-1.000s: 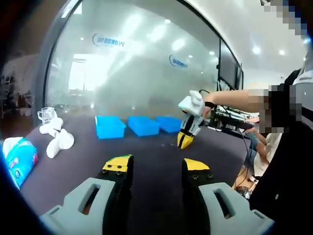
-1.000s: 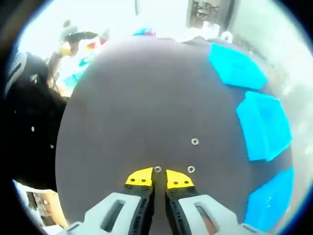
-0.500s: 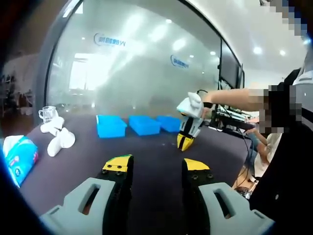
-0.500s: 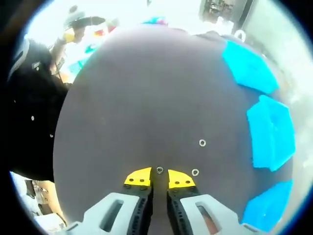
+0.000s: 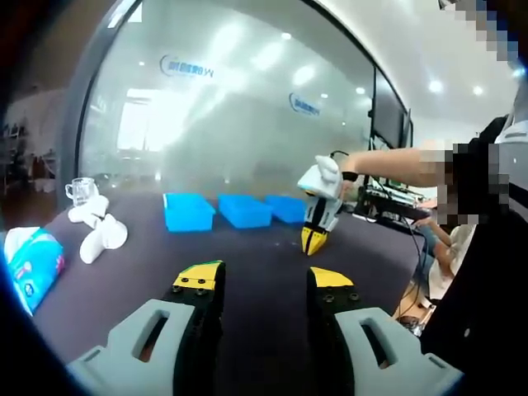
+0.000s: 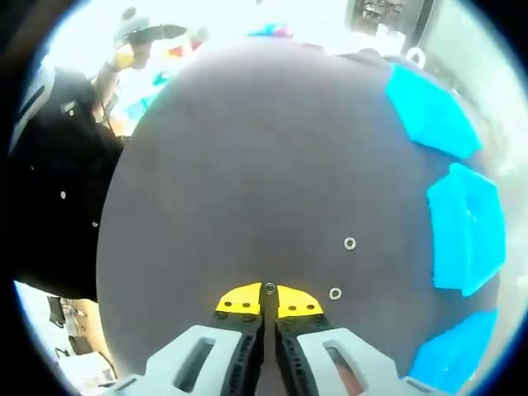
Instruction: Sort the screws, nuts, and washers into the corresponding bins
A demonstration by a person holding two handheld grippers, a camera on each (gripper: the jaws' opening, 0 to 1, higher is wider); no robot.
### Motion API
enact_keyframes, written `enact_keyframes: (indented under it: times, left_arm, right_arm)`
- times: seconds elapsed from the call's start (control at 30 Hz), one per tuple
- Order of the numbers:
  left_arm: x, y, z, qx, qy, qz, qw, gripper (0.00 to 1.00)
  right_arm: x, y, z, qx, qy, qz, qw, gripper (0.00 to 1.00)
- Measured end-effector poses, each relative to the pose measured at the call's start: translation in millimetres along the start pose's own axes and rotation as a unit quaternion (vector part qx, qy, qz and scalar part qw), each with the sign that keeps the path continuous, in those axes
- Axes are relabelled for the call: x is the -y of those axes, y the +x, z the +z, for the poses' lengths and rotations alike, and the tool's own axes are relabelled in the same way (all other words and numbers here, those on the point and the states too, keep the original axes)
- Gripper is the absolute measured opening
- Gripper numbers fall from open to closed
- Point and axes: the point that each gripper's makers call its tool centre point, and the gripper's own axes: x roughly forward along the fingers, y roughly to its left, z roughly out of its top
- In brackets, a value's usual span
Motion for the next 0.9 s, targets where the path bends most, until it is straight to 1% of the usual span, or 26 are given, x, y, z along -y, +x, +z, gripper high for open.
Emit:
enact_keyframes:
  times: [0.47,0.63,0.77,0.9]
  left_arm:
    - [0.8,0.7,2.2,0.002,0.001,-0.001,1.0,0.39]
    - [1.8,0.2,2.8,0.002,0.002,-0.001,1.0,0.39]
    - [2.4,0.2,4.6,0.003,0.003,-0.001,1.0,0.39]
    - [4.0,0.5,5.4,0.004,0.005,-0.001,1.0,0.39]
  right_arm:
    - [2.1,-2.7,-1.3,0.008,0.004,-0.008,0.9999,0.0]
    - [1.6,-6.5,-2.3,0.016,0.007,-0.012,0.9998,0.0]
    - [1.2,-13.6,-1.7,0.033,0.01,-0.021,0.9992,0.0]
    - [-0.1,-25.6,6.0,0.077,0.013,-0.042,0.9961,0.0]
